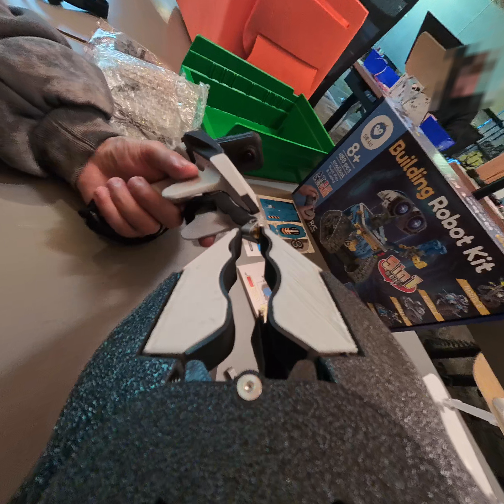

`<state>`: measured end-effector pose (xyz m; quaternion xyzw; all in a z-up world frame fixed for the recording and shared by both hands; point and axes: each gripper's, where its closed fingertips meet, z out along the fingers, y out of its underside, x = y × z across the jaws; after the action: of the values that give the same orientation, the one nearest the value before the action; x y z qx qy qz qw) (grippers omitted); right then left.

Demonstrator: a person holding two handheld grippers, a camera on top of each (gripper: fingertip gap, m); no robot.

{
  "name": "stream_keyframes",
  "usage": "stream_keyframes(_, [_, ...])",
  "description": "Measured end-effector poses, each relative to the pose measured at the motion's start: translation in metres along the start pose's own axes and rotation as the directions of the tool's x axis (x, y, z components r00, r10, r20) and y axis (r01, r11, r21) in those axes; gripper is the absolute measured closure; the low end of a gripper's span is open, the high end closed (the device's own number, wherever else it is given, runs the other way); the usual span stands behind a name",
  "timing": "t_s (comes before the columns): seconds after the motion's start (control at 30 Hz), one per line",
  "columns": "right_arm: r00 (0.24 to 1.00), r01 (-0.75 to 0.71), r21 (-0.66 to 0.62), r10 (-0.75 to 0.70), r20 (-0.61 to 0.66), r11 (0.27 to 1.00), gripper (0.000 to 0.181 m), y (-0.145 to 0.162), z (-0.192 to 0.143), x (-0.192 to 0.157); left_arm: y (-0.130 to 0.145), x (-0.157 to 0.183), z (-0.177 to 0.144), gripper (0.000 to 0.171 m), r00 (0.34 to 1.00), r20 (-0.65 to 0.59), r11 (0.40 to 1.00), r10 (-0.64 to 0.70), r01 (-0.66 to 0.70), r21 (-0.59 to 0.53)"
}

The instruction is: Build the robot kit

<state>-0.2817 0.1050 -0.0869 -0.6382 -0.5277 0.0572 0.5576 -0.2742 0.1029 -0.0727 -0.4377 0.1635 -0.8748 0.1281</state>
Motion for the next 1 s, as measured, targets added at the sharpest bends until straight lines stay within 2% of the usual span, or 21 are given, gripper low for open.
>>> stream_keyframes(0.1, [0.997, -0.031, 0.029, 0.029, 0.078, 0.999, 0.168, -0.001, -0.004, -0.006, 0.006, 0.0, 0.001, 0.163, 1.0, 0.008, 0.999, 0.016, -0.015, -0.051])
stream_keyframes(0.2, [0.991, -0.053, 0.048, 0.047, 0.128, 0.997, 0.169, -0.003, -0.008, -0.008, 0.011, 0.001, 0.002, 0.164, 0.999, 0.009, 0.996, 0.033, -0.032, -0.079])
stream_keyframes(0.4, [0.998, 0.008, 0.07, -0.013, 0.068, 0.998, 0.168, -0.004, -0.007, -0.008, 0.01, 0.001, 0.002, 0.164, 0.999, 0.01, 0.997, 0.031, -0.03, -0.069])
stream_keyframes(0.53, [0.996, -0.003, 0.066, -0.003, 0.086, 0.998, 0.168, -0.001, -0.006, -0.009, 0.011, -0.001, 0.001, 0.164, 1.0, 0.017, 0.998, 0.006, -0.004, -0.068])
stream_keyframes(0.73, [0.946, -0.144, 0.129, 0.098, 0.31, 0.981, 0.169, -0.01, -0.021, -0.025, 0.032, 0.011, 0.004, 0.164, 0.999, -0.042, 0.977, 0.006, -0.015, -0.214])
stream_keyframes(0.83, [0.926, -0.152, 0.129, 0.095, 0.366, 0.98, 0.169, -0.007, -0.025, -0.03, 0.041, 0.009, 0.004, 0.165, 0.999, -0.034, 0.96, 0.013, -0.022, -0.279])
stream_keyframes(1.0, [0.954, -0.063, 0.113, 0.026, 0.299, 0.992, 0.169, 0.0, -0.024, -0.026, 0.037, 0.003, 0.005, 0.165, 0.998, -0.004, 0.965, 0.06, -0.059, -0.256])
